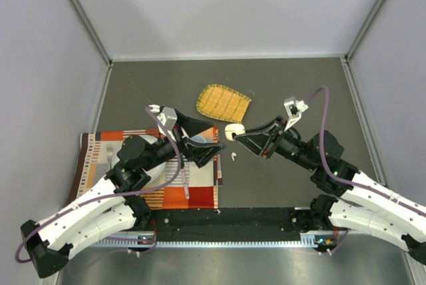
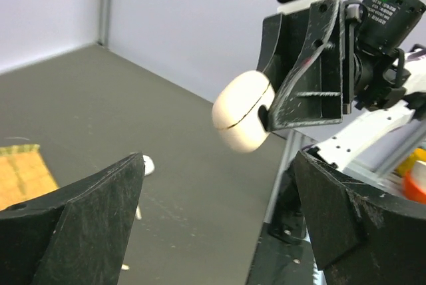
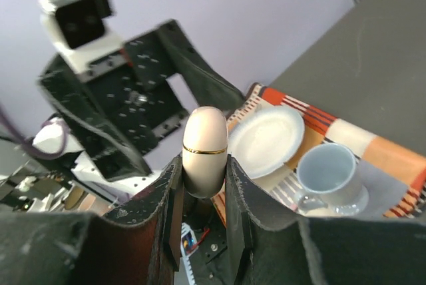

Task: Insert the wireless bluetooth earbuds into the charging case
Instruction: Pass from the right arm to the left, then pass from the left arm to the right

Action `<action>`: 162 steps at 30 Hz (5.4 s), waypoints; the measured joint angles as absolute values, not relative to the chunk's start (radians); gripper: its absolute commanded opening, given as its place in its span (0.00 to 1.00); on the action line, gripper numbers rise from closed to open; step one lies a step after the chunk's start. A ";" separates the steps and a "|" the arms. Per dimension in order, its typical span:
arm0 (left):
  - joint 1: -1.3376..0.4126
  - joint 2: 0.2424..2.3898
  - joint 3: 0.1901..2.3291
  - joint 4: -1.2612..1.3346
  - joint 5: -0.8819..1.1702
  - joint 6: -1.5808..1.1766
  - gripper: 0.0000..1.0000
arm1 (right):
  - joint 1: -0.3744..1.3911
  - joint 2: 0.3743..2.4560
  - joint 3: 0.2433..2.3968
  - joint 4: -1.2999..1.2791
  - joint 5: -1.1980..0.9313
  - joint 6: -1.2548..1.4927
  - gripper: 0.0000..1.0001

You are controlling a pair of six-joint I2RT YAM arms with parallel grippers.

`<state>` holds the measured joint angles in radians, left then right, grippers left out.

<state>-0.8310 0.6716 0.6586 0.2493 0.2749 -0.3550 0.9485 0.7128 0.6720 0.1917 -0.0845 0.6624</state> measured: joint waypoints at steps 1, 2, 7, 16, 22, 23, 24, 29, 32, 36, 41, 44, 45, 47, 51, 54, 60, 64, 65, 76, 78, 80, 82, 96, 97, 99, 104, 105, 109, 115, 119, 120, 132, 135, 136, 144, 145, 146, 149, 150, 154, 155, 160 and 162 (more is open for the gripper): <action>-0.831 0.682 0.642 0.286 0.286 -0.382 0.98 | 0.949 0.710 0.668 0.221 -0.102 0.656 0.00; -0.831 0.695 0.628 0.316 0.301 -0.409 0.97 | 0.949 0.707 0.665 0.245 -0.120 0.653 0.00; -0.830 0.735 0.617 0.415 0.348 -0.488 0.87 | 0.948 0.701 0.648 0.355 -0.200 0.646 0.00; -0.830 0.762 0.611 0.587 0.397 -0.574 0.66 | 0.948 0.722 0.626 0.441 -0.276 0.658 0.00; -0.830 0.826 0.611 0.637 0.445 -0.613 0.63 | 0.947 0.723 0.616 0.453 -0.286 0.664 0.00; -0.828 0.831 0.611 0.643 0.453 -0.619 0.61 | 0.947 0.723 0.615 0.454 -0.286 0.665 0.00; -0.826 0.837 0.611 0.653 0.460 -0.627 0.58 | 0.946 0.723 0.615 0.458 -0.285 0.665 0.00; -0.826 0.847 0.611 0.692 0.492 -0.652 0.36 | 0.946 0.723 0.614 0.464 -0.282 0.666 0.00; -0.827 0.847 0.612 0.702 0.508 -0.659 0.26 | 0.945 0.724 0.613 0.465 -0.281 0.665 0.00; -0.826 0.854 0.613 0.710 0.515 -0.671 0.08 | 0.945 0.724 0.613 0.464 -0.277 0.664 0.04; -0.822 0.867 0.619 0.712 0.530 -0.671 0.00 | 0.945 0.722 0.614 0.441 -0.266 0.665 0.34; -0.819 0.879 0.628 0.711 0.548 -0.654 0.00 | 0.945 0.720 0.619 0.416 -0.254 0.675 0.64; -0.818 0.880 0.632 0.709 0.553 -0.647 0.00 | 0.944 0.720 0.624 0.397 -0.245 0.682 0.70; -0.822 0.887 0.637 0.694 0.569 -0.628 0.00 | 0.945 0.722 0.638 0.370 -0.235 0.688 0.80; -0.826 0.885 0.637 0.638 0.571 -0.581 0.00 | 0.945 0.725 0.669 0.297 -0.204 0.704 0.84; -0.826 0.867 0.638 0.581 0.556 -0.530 0.00 | 0.945 0.714 0.690 0.248 -0.170 0.719 0.86; -0.826 0.794 0.639 0.453 0.506 -0.405 0.00 | 0.945 0.697 0.779 0.087 -0.060 0.802 0.86; -0.826 0.754 0.639 0.417 0.479 -0.339 0.00 | 0.945 0.727 0.860 -0.048 -0.004 0.908 0.86; -0.826 0.746 0.639 0.411 0.476 -0.326 0.00 | 0.944 0.738 0.874 -0.075 0.000 0.941 0.86; -0.826 0.742 0.640 0.341 0.459 -0.230 0.00 | 0.921 0.873 0.906 -0.198 -0.134 1.164 0.79; -0.826 0.744 0.640 0.334 0.455 -0.222 0.00 | 0.921 0.872 0.906 -0.200 -0.147 1.180 0.76; -0.826 0.744 0.640 0.327 0.454 -0.212 0.00 | 0.920 0.872 0.908 -0.202 -0.161 1.199 0.75; -0.826 0.744 0.640 0.327 0.451 -0.208 0.00 | 0.919 0.872 0.911 -0.203 -0.168 1.210 0.71; -0.829 0.744 0.641 0.336 0.451 -0.207 0.00 | 0.879 0.863 0.878 -0.140 -0.236 1.315 0.60; -0.830 0.744 0.641 0.336 0.451 -0.207 0.00 | 0.878 0.863 0.875 -0.138 -0.240 1.322 0.61; -0.833 0.746 0.641 0.337 0.451 -0.207 0.00 | 0.878 0.863 0.870 -0.127 -0.248 1.333 0.63; -0.837 0.751 0.641 0.345 0.447 -0.207 0.00 | 0.874 0.863 0.861 -0.107 -0.258 1.349 0.57; -0.837 0.751 0.641 0.347 0.446 -0.207 0.00 | 0.874 0.863 0.857 -0.101 -0.259 1.351 0.54; -0.840 0.751 0.641 0.360 0.436 -0.207 0.00 | 0.870 0.863 0.850 -0.092 -0.261 1.362 0.33; -0.840 0.751 0.641 0.366 0.422 -0.214 0.00 | 0.863 0.857 0.829 -0.061 -0.265 1.369 0.16; -0.840 0.751 0.641 0.369 0.421 -0.215 0.03 | 0.861 0.857 0.824 -0.044 -0.271 1.371 0.11; -0.840 0.751 0.641 0.371 0.421 -0.215 0.04 | 0.861 0.857 0.824 -0.041 -0.272 1.371 0.09; -0.841 0.758 0.641 0.389 0.438 -0.214 0.00 | 0.859 0.838 0.809 -0.023 -0.268 1.375 0.51; -0.846 0.760 0.641 0.388 0.445 -0.211 0.00 | 0.859 0.833 0.805 -0.020 -0.267 1.385 0.60; -0.846 0.762 0.641 0.389 0.448 -0.210 0.00 | 0.859 0.832 0.805 -0.015 -0.264 1.385 0.61; -0.856 0.764 0.641 0.385 0.455 -0.206 0.00 | 0.854 0.830 0.805 -0.004 -0.263 1.398 0.56; -0.857 0.764 0.641 0.387 0.455 -0.206 0.00 | 0.854 0.831 0.805 -0.006 -0.263 1.399 0.53; -0.857 0.764 0.641 0.389 0.454 -0.206 0.00 | 0.854 0.831 0.805 -0.009 -0.263 1.398 0.50; -0.858 0.764 0.644 0.397 0.451 -0.205 0.00 | 0.852 0.831 0.804 -0.015 -0.263 1.399 0.42; -0.858 0.763 0.644 0.397 0.448 -0.206 0.00 | 0.850 0.831 0.804 -0.015 -0.265 1.399 0.35; -0.859 0.764 0.646 0.396 0.440 -0.207 0.05 | 0.848 0.831 0.804 -0.012 -0.268 1.399 0.19; -0.860 0.764 0.646 0.396 0.439 -0.207 0.14 | 0.848 0.831 0.804 -0.012 -0.268 1.399 0.16; -0.860 0.768 0.652 0.396 0.436 -0.210 0.52 | 0.847 0.831 0.804 -0.003 -0.267 1.399 0.07; -0.860 0.772 0.653 0.392 0.433 -0.215 0.59 | 0.846 0.831 0.803 0.011 -0.273 1.400 0.06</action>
